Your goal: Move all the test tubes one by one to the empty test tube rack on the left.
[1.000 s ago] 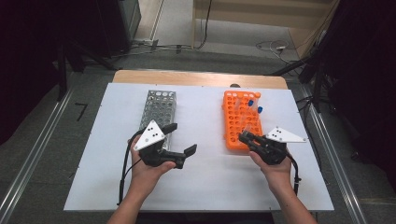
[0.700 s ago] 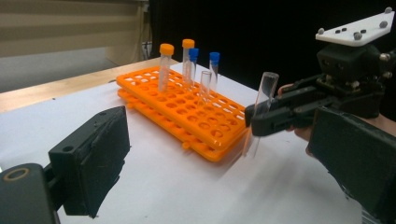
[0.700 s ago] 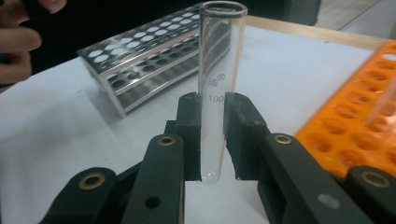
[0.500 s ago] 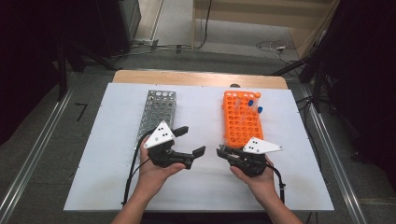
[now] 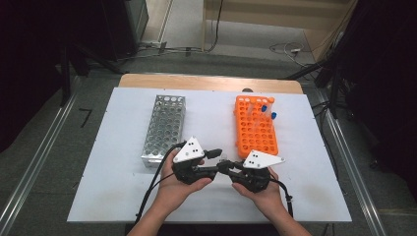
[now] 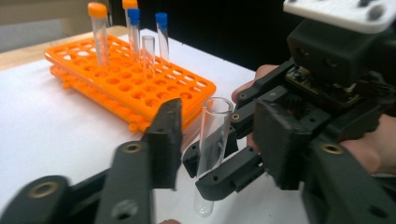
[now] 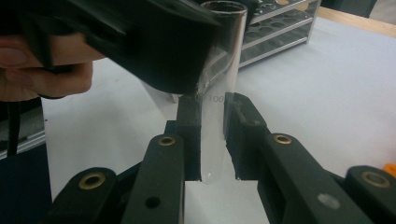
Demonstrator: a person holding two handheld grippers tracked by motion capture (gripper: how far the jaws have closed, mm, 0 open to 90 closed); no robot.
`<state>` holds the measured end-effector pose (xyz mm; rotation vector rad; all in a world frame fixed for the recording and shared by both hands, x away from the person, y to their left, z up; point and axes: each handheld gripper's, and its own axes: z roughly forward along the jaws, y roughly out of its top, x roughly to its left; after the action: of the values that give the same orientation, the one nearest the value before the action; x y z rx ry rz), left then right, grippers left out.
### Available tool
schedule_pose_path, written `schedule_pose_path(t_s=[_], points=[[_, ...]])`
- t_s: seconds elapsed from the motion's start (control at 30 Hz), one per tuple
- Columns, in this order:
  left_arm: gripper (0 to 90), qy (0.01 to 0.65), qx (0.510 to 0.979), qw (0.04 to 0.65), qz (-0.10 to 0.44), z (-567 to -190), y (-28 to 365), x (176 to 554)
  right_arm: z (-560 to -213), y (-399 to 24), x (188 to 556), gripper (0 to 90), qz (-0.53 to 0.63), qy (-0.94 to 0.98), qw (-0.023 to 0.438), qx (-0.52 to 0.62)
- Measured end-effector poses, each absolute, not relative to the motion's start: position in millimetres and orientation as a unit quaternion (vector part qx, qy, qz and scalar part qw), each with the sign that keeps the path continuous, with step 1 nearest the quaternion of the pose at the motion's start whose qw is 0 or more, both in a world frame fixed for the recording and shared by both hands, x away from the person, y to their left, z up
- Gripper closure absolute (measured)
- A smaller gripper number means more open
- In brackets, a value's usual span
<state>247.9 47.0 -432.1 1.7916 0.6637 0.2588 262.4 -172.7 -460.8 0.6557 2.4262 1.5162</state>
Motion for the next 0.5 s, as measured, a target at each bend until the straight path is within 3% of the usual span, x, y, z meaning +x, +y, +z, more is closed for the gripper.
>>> schedule_pose_path(t_s=[0.23, 0.5], points=[[73.0, 0.284, 0.767, 0.569, 0.092, -434.5, 46.0, 250.1, -459.9, -168.1, 258.3, 74.1, 0.513, 0.826, 0.1, 0.21], [76.2, 0.29, 0.764, 0.568, 0.098, -433.9, 47.2, 250.2, -459.8, -168.3, 258.5, 74.0, 0.515, 0.825, 0.094, 0.212]])
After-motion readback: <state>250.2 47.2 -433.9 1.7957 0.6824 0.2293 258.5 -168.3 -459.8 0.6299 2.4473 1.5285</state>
